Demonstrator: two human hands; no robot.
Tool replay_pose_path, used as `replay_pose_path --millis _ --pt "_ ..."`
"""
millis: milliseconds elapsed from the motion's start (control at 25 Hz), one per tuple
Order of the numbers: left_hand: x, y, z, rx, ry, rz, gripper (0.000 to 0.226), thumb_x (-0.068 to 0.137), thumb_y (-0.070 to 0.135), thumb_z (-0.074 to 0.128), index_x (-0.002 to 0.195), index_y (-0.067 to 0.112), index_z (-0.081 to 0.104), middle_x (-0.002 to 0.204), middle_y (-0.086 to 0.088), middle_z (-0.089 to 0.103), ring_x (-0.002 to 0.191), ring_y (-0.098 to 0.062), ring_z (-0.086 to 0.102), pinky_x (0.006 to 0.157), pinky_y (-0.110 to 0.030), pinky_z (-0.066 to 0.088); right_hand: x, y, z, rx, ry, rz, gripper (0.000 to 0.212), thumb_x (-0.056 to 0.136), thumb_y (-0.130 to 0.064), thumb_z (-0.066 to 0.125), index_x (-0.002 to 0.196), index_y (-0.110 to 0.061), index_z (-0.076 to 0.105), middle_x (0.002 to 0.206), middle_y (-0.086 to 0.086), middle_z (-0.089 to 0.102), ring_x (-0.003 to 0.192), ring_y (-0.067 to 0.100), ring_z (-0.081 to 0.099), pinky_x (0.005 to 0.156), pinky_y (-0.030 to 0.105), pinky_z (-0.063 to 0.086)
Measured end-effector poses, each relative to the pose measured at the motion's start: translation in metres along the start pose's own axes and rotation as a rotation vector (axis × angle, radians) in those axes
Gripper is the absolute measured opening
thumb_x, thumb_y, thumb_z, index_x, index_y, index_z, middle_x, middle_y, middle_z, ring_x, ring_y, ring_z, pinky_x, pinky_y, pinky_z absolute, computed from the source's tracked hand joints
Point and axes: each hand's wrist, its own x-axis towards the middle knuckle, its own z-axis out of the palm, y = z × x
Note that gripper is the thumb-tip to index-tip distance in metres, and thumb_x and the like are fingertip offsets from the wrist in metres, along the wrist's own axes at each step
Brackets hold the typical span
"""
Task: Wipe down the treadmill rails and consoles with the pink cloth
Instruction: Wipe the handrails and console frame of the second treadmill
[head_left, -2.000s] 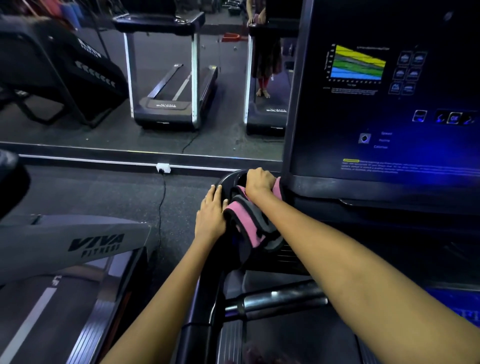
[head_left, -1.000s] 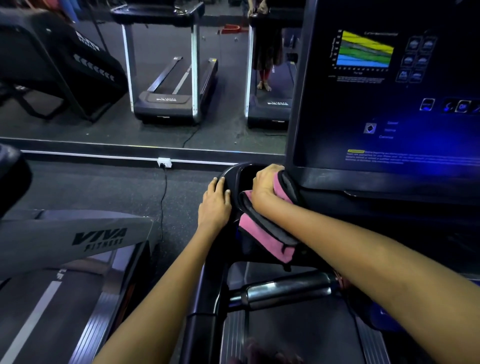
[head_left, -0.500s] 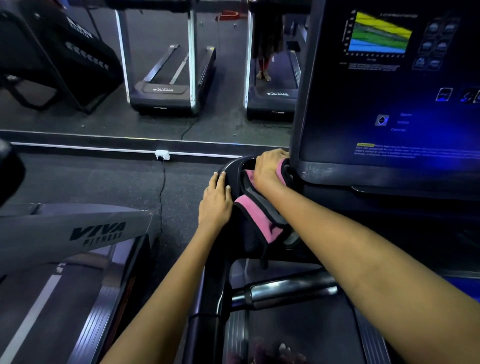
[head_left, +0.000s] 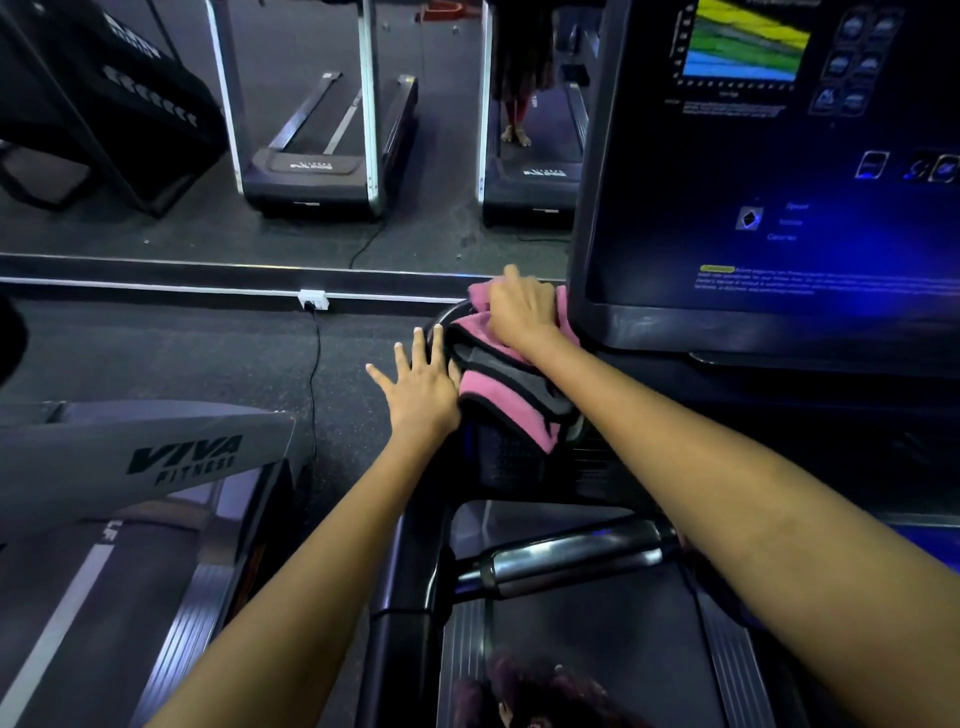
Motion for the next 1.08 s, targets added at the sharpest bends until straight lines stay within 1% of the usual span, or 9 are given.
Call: replay_pose_path --millis 120,160,280,360,440,560,720,920,1080 --pt "-0.003 0.005 -0.003 -0.02 0.016 -0.014 0.053 0.101 0.035 0.016 0.149 0.023 -0.001 0.158 -0.002 -0.001 0.145 -0.03 -0.003 0.106 -0.068 -0.007 0.007 -0.002 -0.001 -0.168 -0.007 0.196 0.033 0.096 -0.016 0.039 0.124 -0.013 0.056 0.126 0.01 0.047 0.111 0.03 0.053 0.087 0.034 0.042" --pt "-0.003 0.005 -0.004 0.003 0.015 -0.01 0.054 0.1 0.033 0.02 0.149 0.022 0.0 0.158 -0.003 -0.001 0.145 -0.031 -0.004 0.104 -0.07 -0.007 0.007 -0.005 -0.002 -0.142 -0.006 0.173 0.033 0.096 -0.015 0.039 0.124 -0.013 0.056 0.126 0.011 0.047 0.111 0.031 0.053 0.088 0.036 0.042" --pt "-0.003 0.001 -0.007 0.121 -0.016 0.025 0.069 0.089 0.017 0.048 0.149 0.016 0.013 0.157 -0.008 -0.005 0.144 -0.034 -0.006 0.1 -0.074 -0.006 0.003 -0.012 0.0 0.096 -0.056 -0.092 0.03 0.091 -0.019 0.047 0.119 -0.017 0.058 0.121 0.011 0.048 0.109 0.034 0.053 0.087 0.041 0.043" --pt "-0.004 0.001 -0.007 0.134 -0.008 0.033 0.072 0.086 0.013 0.052 0.148 0.015 0.015 0.157 -0.009 -0.004 0.144 -0.035 -0.005 0.098 -0.075 -0.006 -0.004 -0.014 -0.001 0.097 -0.062 -0.166 0.03 0.091 -0.022 0.049 0.119 -0.02 0.057 0.12 0.01 0.047 0.109 0.034 0.053 0.086 0.042 0.042" --pt "-0.004 0.002 -0.007 0.078 0.015 0.019 0.067 0.093 0.02 0.042 0.149 0.02 0.006 0.158 -0.006 -0.001 0.144 -0.033 -0.004 0.099 -0.075 -0.007 -0.003 -0.011 -0.005 -0.037 -0.066 -0.082 0.032 0.095 -0.02 0.043 0.125 -0.016 0.053 0.125 0.01 0.046 0.113 0.034 0.052 0.087 0.041 0.042" --pt "-0.001 0.001 -0.005 -0.001 0.024 -0.036 0.052 0.101 0.034 0.021 0.149 0.027 0.003 0.158 -0.003 0.005 0.145 -0.03 -0.002 0.1 -0.073 -0.009 -0.01 -0.005 -0.008 -0.381 -0.139 0.088 0.038 0.099 -0.014 0.031 0.133 -0.008 0.045 0.134 0.01 0.045 0.123 0.028 0.045 0.093 0.036 0.041" --pt "0.0 -0.002 -0.005 -0.006 0.016 -0.043 0.052 0.101 0.038 0.021 0.149 0.031 0.003 0.157 -0.007 0.007 0.145 -0.03 -0.001 0.099 -0.073 -0.009 -0.027 -0.014 -0.002 -0.631 -0.339 0.046 0.036 0.097 -0.019 0.035 0.128 -0.014 0.053 0.127 0.003 0.056 0.117 0.025 0.053 0.095 0.036 0.042" --pt "0.004 -0.002 -0.006 -0.045 -0.037 -0.08 0.055 0.1 0.046 0.023 0.148 0.034 0.001 0.158 -0.006 0.005 0.145 -0.028 -0.003 0.1 -0.072 -0.01 -0.046 -0.015 -0.02 -0.549 -0.333 0.023 0.041 0.097 -0.027 0.039 0.135 -0.011 0.044 0.139 0.004 0.046 0.129 0.022 0.044 0.1 0.032 0.038" --pt "0.0 -0.003 -0.006 -0.036 -0.047 -0.048 0.067 0.095 0.052 0.034 0.149 0.032 -0.001 0.158 -0.008 0.004 0.145 -0.029 -0.002 0.101 -0.071 -0.008 -0.07 -0.018 -0.027 -0.414 -0.335 0.052 0.038 0.096 -0.024 0.043 0.131 -0.012 0.049 0.135 0.004 0.051 0.126 0.023 0.048 0.099 0.035 0.039"
